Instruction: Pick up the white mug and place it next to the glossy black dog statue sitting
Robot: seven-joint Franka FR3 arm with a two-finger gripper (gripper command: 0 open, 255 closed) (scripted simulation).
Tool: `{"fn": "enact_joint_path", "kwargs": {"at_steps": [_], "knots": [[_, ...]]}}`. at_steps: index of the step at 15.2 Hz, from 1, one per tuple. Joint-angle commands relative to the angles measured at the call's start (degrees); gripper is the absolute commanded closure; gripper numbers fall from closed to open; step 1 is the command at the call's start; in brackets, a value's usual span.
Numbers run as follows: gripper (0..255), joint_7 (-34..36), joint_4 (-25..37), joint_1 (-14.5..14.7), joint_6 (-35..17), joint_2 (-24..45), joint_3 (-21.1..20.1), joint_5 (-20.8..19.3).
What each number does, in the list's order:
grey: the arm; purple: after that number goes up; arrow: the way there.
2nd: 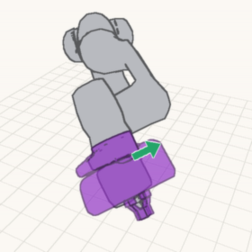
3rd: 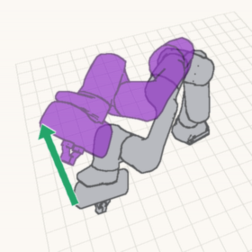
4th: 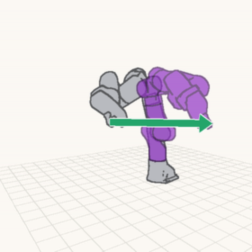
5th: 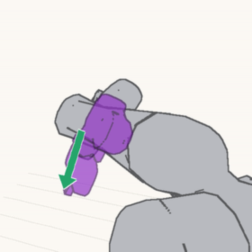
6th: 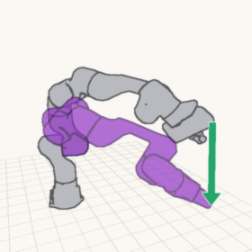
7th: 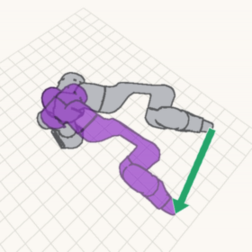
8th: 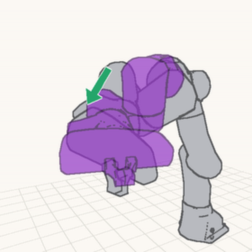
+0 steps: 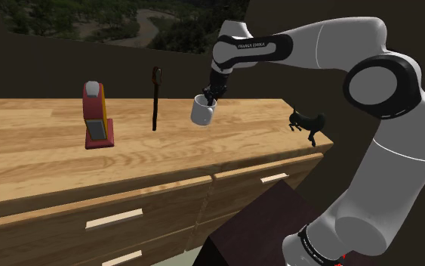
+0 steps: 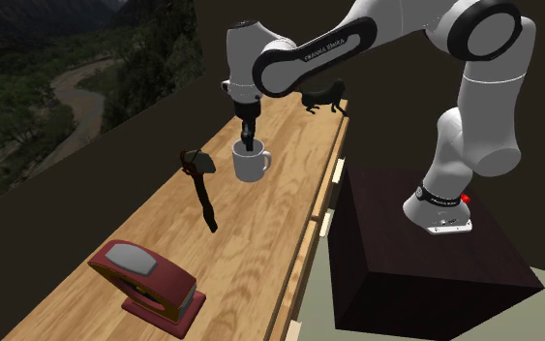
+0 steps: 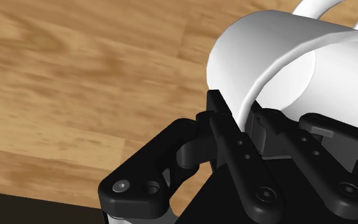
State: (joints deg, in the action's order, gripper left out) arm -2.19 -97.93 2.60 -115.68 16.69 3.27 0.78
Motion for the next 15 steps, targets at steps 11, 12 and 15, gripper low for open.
{"fn": "enact_joint_path", "kwargs": {"at_steps": [11, 12, 15], "knots": [[255, 0.05, 7.07, -0.02, 8.67, -1.62, 0.06, -0.12], [255, 0.05, 7.76, -0.03, 9.42, -1.68, 0.06, -0.12], [255, 0.06, 9.92, -0.04, 11.69, -1.79, 0.07, -0.13]]}}
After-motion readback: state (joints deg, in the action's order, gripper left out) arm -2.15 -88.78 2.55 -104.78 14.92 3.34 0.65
